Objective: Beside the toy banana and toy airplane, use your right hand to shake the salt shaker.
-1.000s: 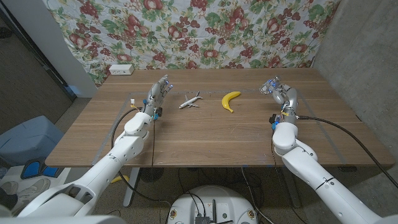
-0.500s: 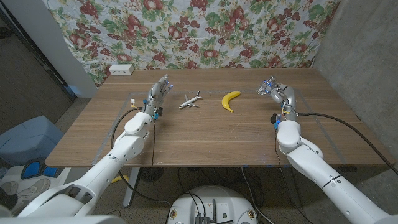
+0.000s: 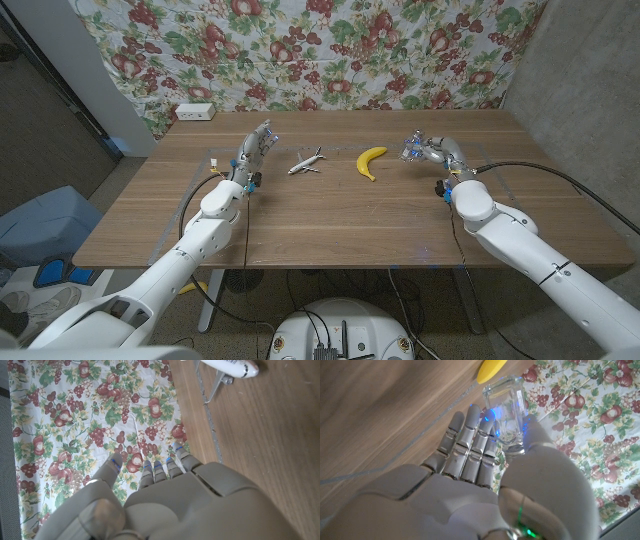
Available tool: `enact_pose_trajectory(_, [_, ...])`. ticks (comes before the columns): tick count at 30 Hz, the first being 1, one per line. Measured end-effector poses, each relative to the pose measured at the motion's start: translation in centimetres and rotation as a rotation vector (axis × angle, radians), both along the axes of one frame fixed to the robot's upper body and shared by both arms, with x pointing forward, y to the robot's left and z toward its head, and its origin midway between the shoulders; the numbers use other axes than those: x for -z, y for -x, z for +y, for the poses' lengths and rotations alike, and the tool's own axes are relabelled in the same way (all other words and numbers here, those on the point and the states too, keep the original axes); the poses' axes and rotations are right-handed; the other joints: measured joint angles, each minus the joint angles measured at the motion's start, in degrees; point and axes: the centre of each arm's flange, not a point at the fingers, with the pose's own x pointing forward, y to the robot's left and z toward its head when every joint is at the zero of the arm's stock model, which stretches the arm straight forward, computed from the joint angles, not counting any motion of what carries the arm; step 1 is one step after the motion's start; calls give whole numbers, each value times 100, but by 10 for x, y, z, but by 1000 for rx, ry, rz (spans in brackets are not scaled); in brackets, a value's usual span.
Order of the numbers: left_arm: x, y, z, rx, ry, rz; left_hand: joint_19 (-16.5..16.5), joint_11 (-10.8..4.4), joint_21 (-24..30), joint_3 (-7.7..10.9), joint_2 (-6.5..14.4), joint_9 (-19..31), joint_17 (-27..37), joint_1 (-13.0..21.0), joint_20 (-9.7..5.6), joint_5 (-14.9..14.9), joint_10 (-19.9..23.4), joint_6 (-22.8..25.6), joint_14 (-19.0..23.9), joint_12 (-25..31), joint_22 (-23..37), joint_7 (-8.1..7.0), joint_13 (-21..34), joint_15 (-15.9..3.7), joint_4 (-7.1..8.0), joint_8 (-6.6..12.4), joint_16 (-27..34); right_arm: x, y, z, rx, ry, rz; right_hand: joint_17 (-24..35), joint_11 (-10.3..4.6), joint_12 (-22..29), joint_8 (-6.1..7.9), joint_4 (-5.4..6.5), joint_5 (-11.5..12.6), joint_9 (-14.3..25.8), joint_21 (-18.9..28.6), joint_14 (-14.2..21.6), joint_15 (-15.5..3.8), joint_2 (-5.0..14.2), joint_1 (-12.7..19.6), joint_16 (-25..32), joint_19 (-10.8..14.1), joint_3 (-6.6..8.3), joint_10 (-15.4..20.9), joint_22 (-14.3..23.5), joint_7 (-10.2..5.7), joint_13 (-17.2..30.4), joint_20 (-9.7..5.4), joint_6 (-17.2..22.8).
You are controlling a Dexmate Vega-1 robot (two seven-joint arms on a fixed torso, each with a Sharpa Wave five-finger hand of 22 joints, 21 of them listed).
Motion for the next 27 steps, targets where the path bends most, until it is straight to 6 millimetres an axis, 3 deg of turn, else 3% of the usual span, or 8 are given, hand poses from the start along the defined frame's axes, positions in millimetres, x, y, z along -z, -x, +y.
enact_pose_trajectory(13, [0, -2, 1, 1, -1, 4, 0, 0, 0, 0, 0, 0, 1, 0, 0, 0, 0, 0, 0, 0, 0, 0, 0, 0, 0, 0, 0, -2, 0, 1, 2, 22, 26, 0, 9, 0, -4, 0, 22, 0, 13, 0, 0, 0, 0, 0, 1, 0, 9, 0, 0, -1, 0, 0])
enact_pose_trajectory(27, [0, -3, 1, 2, -1, 5, 0, 0, 0, 0, 0, 0, 15, 0, 0, 0, 0, 43, 0, 0, 0, 0, 0, 0, 0, 0, 0, 13, 4, -1, 87, -148, -116, 0, 9, 0, -40, 0, 22, 2, 13, 0, 0, 0, 0, 0, 1, 0, 10, 0, 0, -1, 1, 0])
